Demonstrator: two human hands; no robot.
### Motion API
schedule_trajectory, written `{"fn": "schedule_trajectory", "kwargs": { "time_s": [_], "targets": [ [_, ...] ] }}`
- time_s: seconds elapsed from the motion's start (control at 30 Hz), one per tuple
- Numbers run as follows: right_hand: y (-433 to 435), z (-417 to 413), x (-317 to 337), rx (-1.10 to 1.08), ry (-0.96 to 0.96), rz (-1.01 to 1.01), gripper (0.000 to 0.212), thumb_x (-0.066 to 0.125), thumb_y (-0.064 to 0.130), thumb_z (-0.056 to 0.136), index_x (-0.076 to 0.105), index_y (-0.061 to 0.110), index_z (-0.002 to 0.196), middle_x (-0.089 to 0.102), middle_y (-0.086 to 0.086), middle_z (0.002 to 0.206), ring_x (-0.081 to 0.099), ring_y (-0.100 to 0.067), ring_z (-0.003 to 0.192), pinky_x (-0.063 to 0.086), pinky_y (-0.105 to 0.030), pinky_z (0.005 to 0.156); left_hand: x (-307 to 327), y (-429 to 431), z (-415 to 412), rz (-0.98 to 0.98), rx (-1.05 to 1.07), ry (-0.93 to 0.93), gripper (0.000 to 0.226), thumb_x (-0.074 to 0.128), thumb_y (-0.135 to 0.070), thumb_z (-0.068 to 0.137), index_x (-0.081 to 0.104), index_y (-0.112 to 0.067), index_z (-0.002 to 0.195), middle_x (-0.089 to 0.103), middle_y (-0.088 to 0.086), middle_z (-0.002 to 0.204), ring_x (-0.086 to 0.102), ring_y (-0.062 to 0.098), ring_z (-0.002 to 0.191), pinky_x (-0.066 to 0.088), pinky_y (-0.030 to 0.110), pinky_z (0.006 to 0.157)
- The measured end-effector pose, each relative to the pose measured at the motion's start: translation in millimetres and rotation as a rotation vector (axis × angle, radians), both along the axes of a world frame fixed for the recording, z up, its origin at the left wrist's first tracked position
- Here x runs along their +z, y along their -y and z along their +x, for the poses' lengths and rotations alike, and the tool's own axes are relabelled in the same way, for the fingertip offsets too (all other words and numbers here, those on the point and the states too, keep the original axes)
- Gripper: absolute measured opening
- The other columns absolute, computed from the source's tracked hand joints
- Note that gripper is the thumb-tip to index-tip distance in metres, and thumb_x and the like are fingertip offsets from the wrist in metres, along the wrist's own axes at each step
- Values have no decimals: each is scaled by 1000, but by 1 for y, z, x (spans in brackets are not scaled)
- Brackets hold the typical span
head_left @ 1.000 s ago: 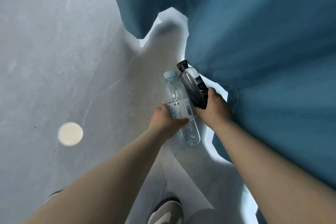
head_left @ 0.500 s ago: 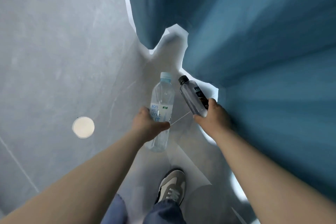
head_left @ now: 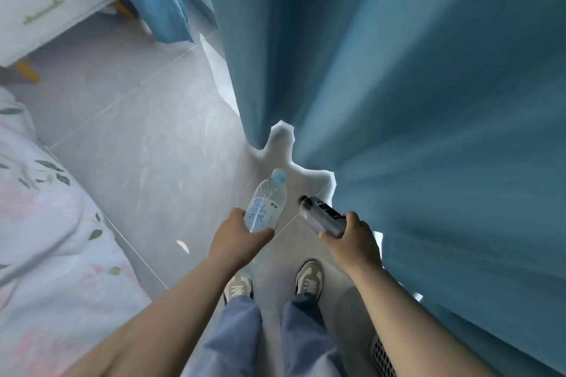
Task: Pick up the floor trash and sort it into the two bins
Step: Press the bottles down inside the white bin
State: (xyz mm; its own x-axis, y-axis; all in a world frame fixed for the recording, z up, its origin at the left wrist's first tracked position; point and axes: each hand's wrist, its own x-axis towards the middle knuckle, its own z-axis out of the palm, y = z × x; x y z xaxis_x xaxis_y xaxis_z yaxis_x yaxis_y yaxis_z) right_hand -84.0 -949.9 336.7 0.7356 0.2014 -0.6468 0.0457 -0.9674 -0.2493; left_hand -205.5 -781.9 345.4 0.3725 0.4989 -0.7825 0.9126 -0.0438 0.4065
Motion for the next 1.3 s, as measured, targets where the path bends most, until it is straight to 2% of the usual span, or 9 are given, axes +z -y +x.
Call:
{"fn": "schedule_trajectory", "kwargs": {
  "time_s": [0.13, 0.27, 0.4, 0.53, 0.6, 0.77, 1.0, 1.13, 1.3],
  "targets": [
    [10, -19, 89, -111, 31, 31, 41, 63, 33, 81, 50, 10, 112, 60, -11, 111, 57, -31, 102, 37, -30, 71, 89, 5, -8, 45, -170, 22, 46, 70, -44, 74, 44, -20, 104, 56, -4, 88, 59, 17, 76, 43, 27, 56],
    [31, -37, 172, -187, 101, 58, 38, 64, 30, 78, 51, 12, 109, 61, -8, 105, 58, -29, 97, 40, -29, 68, 170, 13, -12, 114, -318, 65, 50, 70, -44, 75, 46, -18, 110, 60, -1, 100, 58, 20, 82, 43, 28, 61],
    [56, -51, 237, -302, 178, 108, 37, 65, 25, 75, 52, 14, 109, 59, -6, 105, 58, -27, 96, 47, -32, 73, 230, 30, -11, 164, -462, 120, 57, 70, -48, 73, 47, -17, 116, 63, 2, 110, 61, 24, 91, 50, 30, 72],
    [88, -62, 286, -409, 237, 155, 40, 66, 23, 76, 51, 16, 112, 58, -5, 106, 55, -22, 88, 40, -27, 70, 275, 54, -4, 183, -567, 179, 63, 70, -52, 73, 47, -17, 122, 64, 1, 115, 62, 23, 100, 51, 29, 78],
    [107, -66, 305, -456, 255, 165, 44, 66, 24, 76, 50, 18, 116, 57, -3, 108, 52, -18, 85, 40, -27, 70, 292, 70, 0, 185, -626, 199, 64, 69, -52, 74, 47, -18, 123, 64, 1, 116, 62, 23, 103, 49, 28, 79],
    [155, -69, 345, -565, 311, 162, 55, 68, 24, 75, 45, 20, 125, 54, -2, 115, 57, -23, 99, 50, -35, 81, 325, 115, 21, 230, -847, 249, 60, 67, -52, 74, 47, -20, 122, 64, -1, 112, 62, 21, 100, 49, 26, 79],
    [237, -68, 379, -713, 409, 173, 58, 67, 21, 77, 42, 21, 129, 52, 0, 118, 49, -15, 89, 40, -25, 71, 355, 196, 68, 276, -1123, 347, 51, 64, -53, 74, 48, -22, 111, 60, -2, 103, 59, 19, 98, 45, 26, 74],
    [282, -82, 388, -888, 449, 153, 53, 67, 23, 72, 47, 21, 121, 55, 0, 115, 56, -23, 96, 43, -29, 69, 366, 249, 91, 278, -1276, 380, 49, 64, -53, 74, 46, -24, 110, 58, -2, 105, 59, 19, 96, 39, 25, 70],
    [325, -106, 391, -1099, 488, 104, 53, 64, 22, 72, 45, 24, 122, 53, 1, 119, 56, -25, 101, 43, -31, 71, 371, 306, 111, 296, -1513, 397, 46, 63, -53, 73, 45, -24, 102, 59, -2, 105, 60, 21, 97, 43, 26, 74]
  ]
}}
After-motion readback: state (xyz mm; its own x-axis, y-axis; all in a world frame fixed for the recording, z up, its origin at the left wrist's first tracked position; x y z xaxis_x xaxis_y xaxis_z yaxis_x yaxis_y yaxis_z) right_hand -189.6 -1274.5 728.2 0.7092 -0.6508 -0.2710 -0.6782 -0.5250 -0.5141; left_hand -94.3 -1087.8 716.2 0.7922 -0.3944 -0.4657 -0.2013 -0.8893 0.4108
